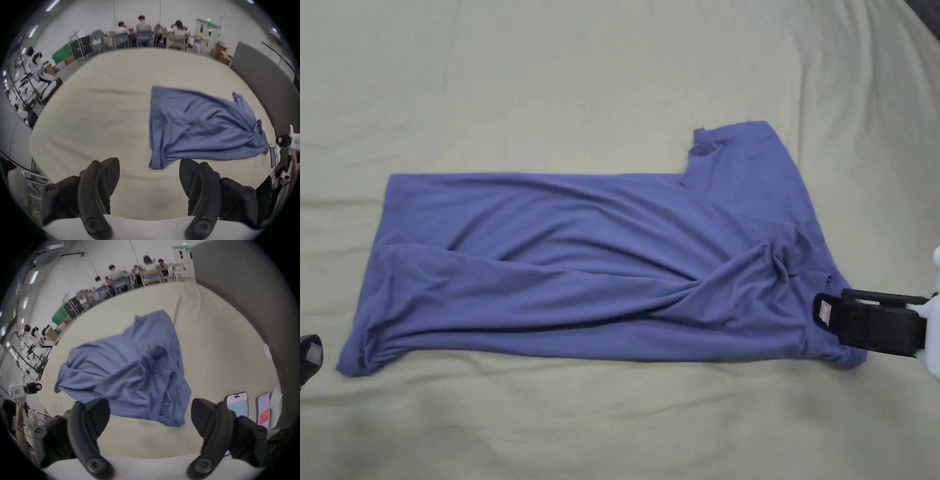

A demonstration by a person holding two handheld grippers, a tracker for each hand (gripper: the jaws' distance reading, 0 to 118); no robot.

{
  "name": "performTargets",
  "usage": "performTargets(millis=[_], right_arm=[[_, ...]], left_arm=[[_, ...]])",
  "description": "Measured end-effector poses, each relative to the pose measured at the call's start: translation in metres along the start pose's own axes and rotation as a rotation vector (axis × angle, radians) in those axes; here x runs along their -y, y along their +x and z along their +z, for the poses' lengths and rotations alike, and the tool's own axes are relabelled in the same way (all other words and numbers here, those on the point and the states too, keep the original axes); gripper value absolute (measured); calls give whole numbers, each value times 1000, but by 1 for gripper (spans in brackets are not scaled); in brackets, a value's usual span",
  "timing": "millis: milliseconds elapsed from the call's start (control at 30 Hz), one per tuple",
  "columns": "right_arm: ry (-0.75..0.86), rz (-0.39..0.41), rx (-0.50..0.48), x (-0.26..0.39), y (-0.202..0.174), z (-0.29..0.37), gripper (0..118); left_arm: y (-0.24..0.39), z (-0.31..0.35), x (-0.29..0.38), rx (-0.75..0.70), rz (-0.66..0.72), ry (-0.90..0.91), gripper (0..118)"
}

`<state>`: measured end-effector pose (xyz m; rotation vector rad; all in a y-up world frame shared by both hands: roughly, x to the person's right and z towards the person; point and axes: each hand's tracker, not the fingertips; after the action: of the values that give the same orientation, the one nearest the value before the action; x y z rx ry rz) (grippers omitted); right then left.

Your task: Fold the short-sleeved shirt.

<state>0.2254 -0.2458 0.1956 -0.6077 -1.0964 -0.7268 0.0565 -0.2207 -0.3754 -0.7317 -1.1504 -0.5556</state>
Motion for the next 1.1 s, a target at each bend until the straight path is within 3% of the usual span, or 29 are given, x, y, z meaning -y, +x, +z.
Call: performTargets(millis=[33, 67, 100, 133, 200, 300, 433, 467, 533, 600, 767, 933, 967, 1000, 1033, 1067, 1100], right_arm=[[54, 33, -7, -1, -11, 13, 91], [87, 58, -15, -2, -20, 21, 42], [98, 62, -11, -2, -28, 25, 3], [140, 54, 20, 0, -34, 29, 3], [106, 78, -18, -4, -39, 28, 2], [117, 100, -28, -8, -44, 25, 3], [127, 106, -36, -22, -44, 19, 3], [127, 108, -37, -26, -43, 17, 3], [131, 112, -36, -33, -45, 13, 3], [125, 110, -40, -38, -42, 7, 3], [97, 93, -36, -44, -38, -13, 3], [52, 97, 6, -44, -27, -29, 3], [46, 97, 13, -43, -25, -31, 3], [39, 94, 18, -42, -22, -35, 3], [30, 89, 24, -41, -20, -39, 3], [22, 82, 25, -41, -19, -43, 3], [16, 78, 23, -42, -17, -46, 3]], left_arm=[[4, 22, 2, 16, 12, 70, 77], [9, 38, 4, 18, 22, 139, 35], [15, 47, 3, -13, 34, 179, 0], [21, 55, 4, -88, 67, 227, 0], [23, 54, -8, -22, 32, 148, 0], [28, 35, -33, -28, 19, 181, 0], [32, -27, -95, 51, 5, 166, 0], [34, -52, -115, 69, 3, 134, 20], [34, -109, -152, 85, 5, 70, 91], [37, -171, -180, 70, 8, -18, 96], [43, -307, -201, -14, -5, -232, 96], [52, -333, -190, -20, -69, -263, 95], [54, -326, -191, -16, -106, -219, 86], [58, -323, -193, 7, -140, -243, 65], [61, -317, -194, -27, -192, -236, 38], [61, -310, -195, 7, -200, -222, 2], [63, -304, -196, 24, -173, -230, 2]])
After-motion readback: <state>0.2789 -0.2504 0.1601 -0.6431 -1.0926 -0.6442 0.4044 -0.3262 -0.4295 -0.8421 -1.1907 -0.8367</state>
